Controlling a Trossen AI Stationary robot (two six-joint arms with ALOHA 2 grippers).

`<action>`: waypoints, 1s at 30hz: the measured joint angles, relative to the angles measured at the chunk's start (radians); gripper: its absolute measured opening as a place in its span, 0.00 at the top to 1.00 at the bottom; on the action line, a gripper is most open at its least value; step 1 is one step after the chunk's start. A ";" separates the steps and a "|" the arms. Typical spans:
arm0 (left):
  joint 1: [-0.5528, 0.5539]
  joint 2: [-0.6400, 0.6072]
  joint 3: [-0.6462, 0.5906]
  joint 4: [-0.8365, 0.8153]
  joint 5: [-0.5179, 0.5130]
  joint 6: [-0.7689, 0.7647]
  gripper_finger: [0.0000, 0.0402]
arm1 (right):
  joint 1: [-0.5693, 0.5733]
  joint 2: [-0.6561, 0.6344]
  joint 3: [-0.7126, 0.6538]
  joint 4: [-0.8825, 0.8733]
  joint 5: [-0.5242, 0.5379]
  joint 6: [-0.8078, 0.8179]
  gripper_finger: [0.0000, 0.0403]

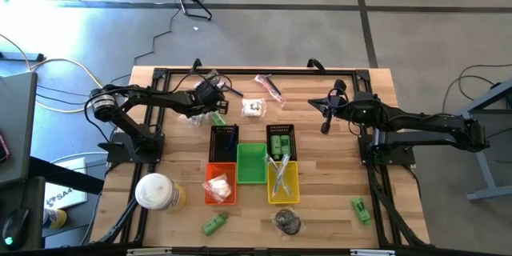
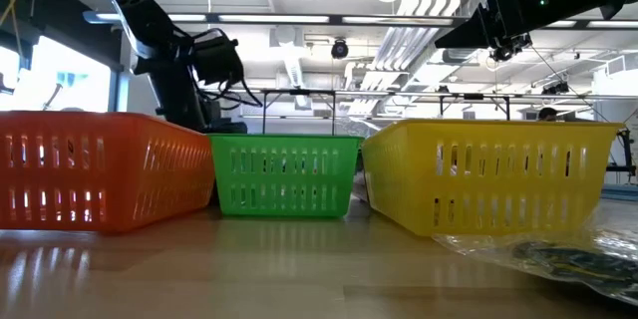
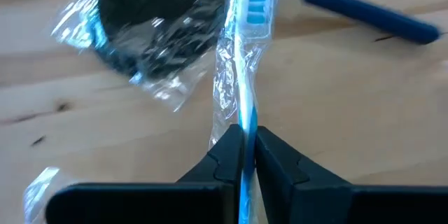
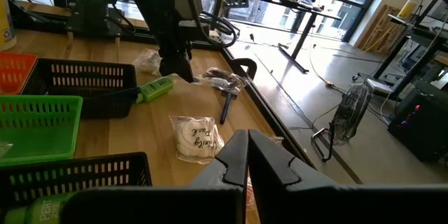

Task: Pick & Place Travel size toiletries
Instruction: Put the blue toothbrush into the yellow bin

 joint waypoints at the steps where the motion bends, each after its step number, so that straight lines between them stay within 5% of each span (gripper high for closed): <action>1: 0.000 -0.001 0.000 0.013 0.002 0.013 0.94 | 0.000 0.000 0.000 0.000 0.000 0.000 0.99; 18: -0.001 -0.245 0.000 0.123 0.038 0.250 0.93 | 0.000 0.000 0.000 -0.002 0.000 0.000 0.99; 25: -0.001 -0.259 0.000 0.328 0.204 0.524 0.93 | 0.000 0.000 0.000 -0.001 0.000 0.000 0.99; 30: -0.001 -0.259 0.000 0.449 0.346 0.582 0.93 | 0.000 0.000 0.000 -0.001 -0.001 0.009 0.99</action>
